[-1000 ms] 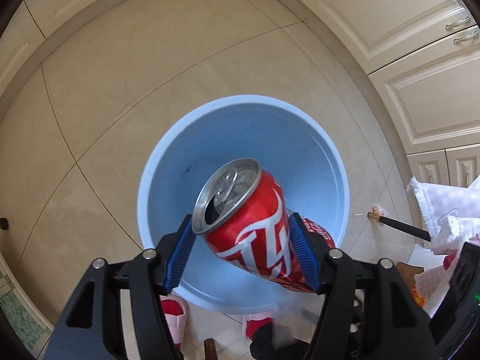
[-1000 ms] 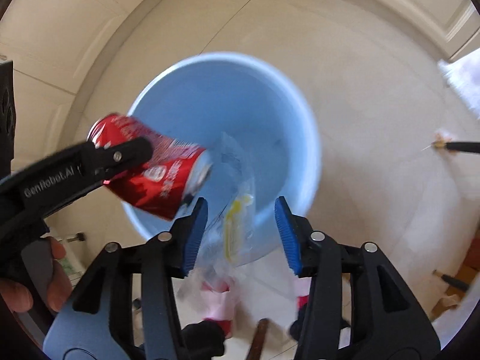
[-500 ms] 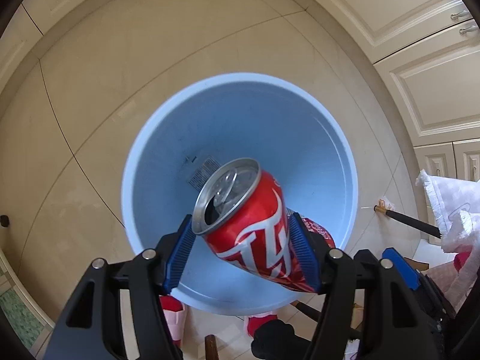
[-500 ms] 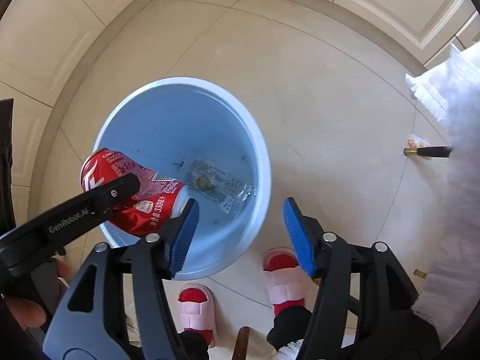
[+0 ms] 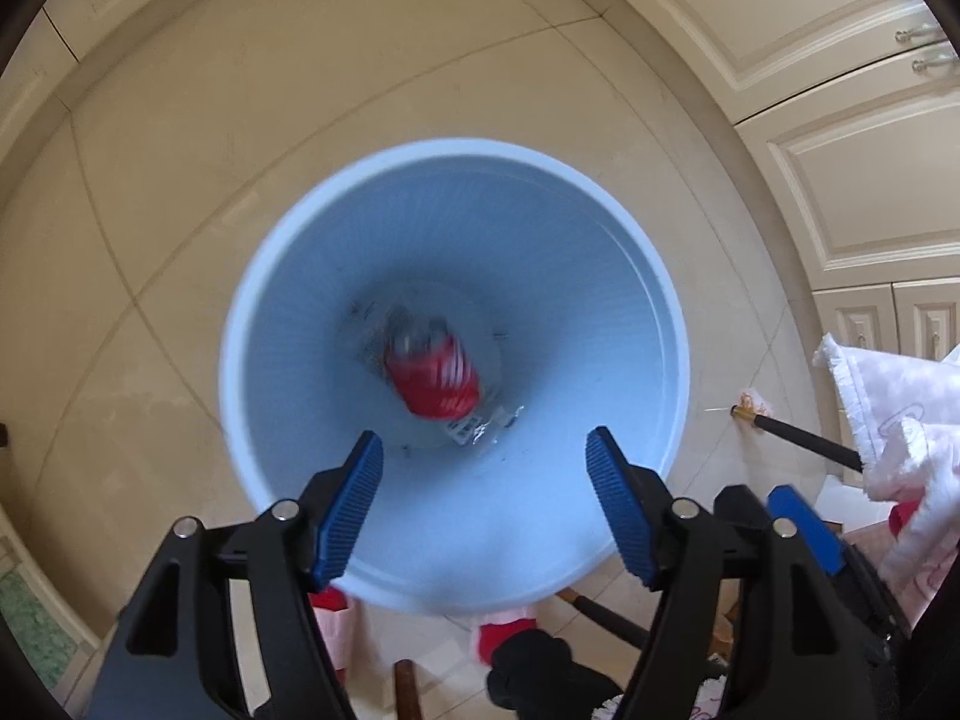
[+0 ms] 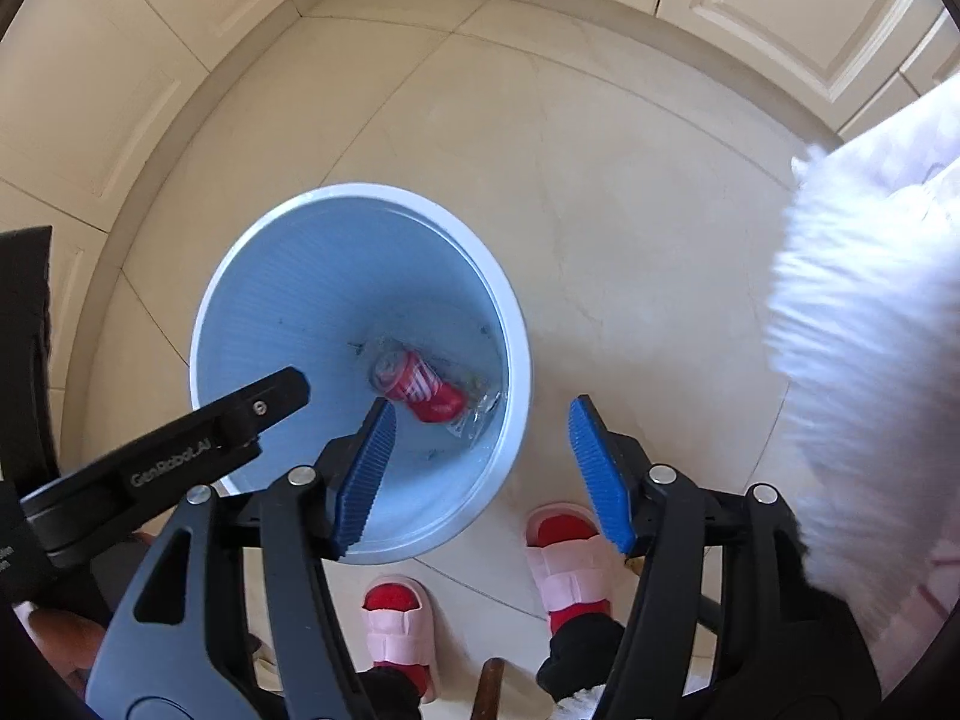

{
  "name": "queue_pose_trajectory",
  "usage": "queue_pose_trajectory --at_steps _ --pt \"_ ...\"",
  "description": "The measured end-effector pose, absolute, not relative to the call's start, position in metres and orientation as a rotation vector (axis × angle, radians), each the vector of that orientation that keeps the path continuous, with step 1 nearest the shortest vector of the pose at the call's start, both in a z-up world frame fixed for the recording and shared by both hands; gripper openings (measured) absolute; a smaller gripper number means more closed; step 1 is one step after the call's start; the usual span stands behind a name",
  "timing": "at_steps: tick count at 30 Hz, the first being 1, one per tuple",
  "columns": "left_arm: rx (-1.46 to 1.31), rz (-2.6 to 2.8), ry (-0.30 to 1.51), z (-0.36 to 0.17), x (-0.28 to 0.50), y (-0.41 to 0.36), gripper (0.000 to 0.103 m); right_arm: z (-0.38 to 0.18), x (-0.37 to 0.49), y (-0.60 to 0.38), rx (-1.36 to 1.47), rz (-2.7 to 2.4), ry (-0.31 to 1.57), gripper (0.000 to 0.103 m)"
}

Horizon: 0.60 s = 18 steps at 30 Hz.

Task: Collect trash
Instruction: 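Open both tools to drop the can and bag into the bin, then move both tools back over the table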

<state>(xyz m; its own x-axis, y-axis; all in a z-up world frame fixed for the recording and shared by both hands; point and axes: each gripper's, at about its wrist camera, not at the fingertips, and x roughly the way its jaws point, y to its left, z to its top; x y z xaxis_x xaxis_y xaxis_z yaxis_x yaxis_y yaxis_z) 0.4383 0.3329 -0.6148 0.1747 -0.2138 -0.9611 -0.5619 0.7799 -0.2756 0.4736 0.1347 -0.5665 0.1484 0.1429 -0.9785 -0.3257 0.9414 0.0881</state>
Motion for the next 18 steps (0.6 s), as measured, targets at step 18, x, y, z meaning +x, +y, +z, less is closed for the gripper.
queue_pose_trajectory --at_steps 18 --pt "-0.521 0.355 1.009 -0.329 0.3 0.323 0.069 -0.276 0.34 0.106 -0.176 0.477 0.859 0.063"
